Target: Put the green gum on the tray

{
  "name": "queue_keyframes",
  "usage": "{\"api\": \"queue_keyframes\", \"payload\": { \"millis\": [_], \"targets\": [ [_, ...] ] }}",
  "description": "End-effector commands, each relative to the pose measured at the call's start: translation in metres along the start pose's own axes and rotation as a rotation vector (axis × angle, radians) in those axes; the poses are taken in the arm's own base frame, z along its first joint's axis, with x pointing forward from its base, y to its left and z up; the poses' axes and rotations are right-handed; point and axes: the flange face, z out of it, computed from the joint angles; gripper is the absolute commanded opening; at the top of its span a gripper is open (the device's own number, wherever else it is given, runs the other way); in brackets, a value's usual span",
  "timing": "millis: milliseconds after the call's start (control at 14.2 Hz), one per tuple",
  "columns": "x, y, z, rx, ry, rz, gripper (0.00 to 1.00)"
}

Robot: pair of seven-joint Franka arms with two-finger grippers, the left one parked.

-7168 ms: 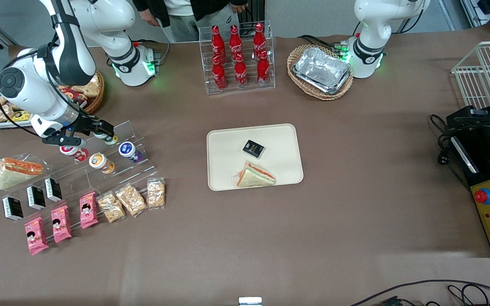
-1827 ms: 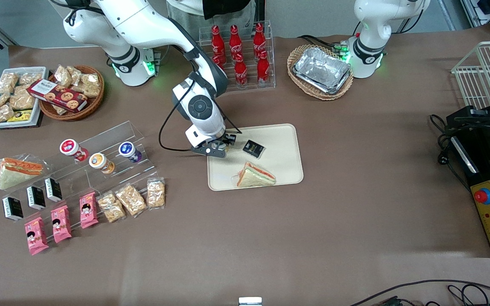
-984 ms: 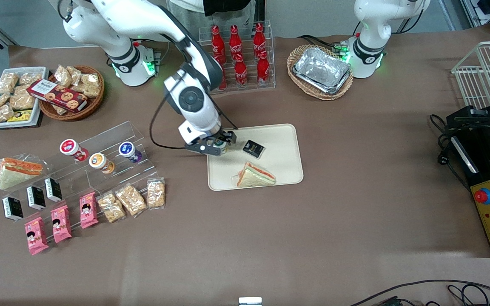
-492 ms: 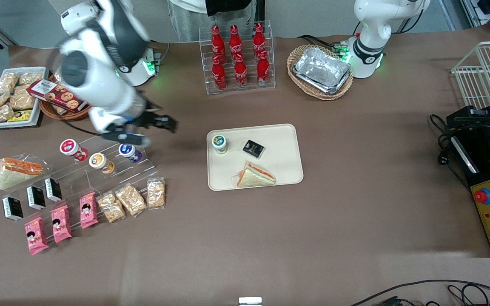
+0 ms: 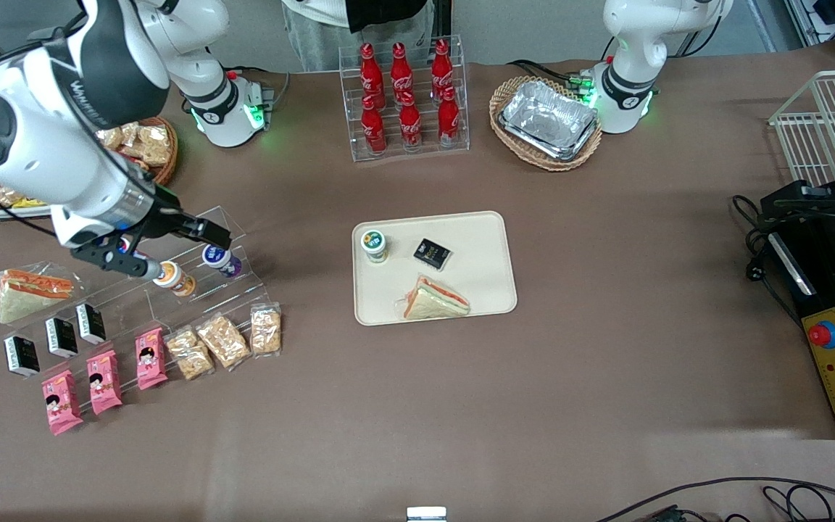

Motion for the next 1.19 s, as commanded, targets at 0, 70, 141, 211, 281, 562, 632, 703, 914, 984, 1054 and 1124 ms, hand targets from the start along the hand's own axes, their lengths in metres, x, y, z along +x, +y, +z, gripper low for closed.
{"api": "queue_keyframes", "payload": {
  "millis": [0,70,141,211,281,562,632,703,914,984,1054,1124],
  "targets": [
    [0.043,0.037,-0.009,-0.07,-0.014,-0.102,0.99],
    [0.056,0.059,-0.011,-0.074,-0.007,-0.128,0.99],
    [0.065,0.074,-0.013,-0.068,0.002,-0.131,0.99],
    [0.072,0.086,-0.016,-0.062,0.016,-0.122,0.99],
    [0.076,0.098,-0.016,-0.065,0.017,-0.125,0.99],
    [0.09,0.16,-0.022,-0.048,0.027,-0.145,0.99],
    [0.09,0.166,-0.016,-0.041,0.048,-0.165,0.99],
    [0.094,0.171,-0.005,-0.038,0.068,-0.177,0.99],
    [0.097,0.175,-0.003,-0.04,0.069,-0.227,0.99],
    [0.097,0.175,-0.004,-0.04,0.069,-0.231,0.99],
    [0.098,0.175,-0.005,-0.043,0.07,-0.248,0.99],
    [0.097,0.174,-0.005,-0.044,0.054,-0.275,0.99]
  ]
}}
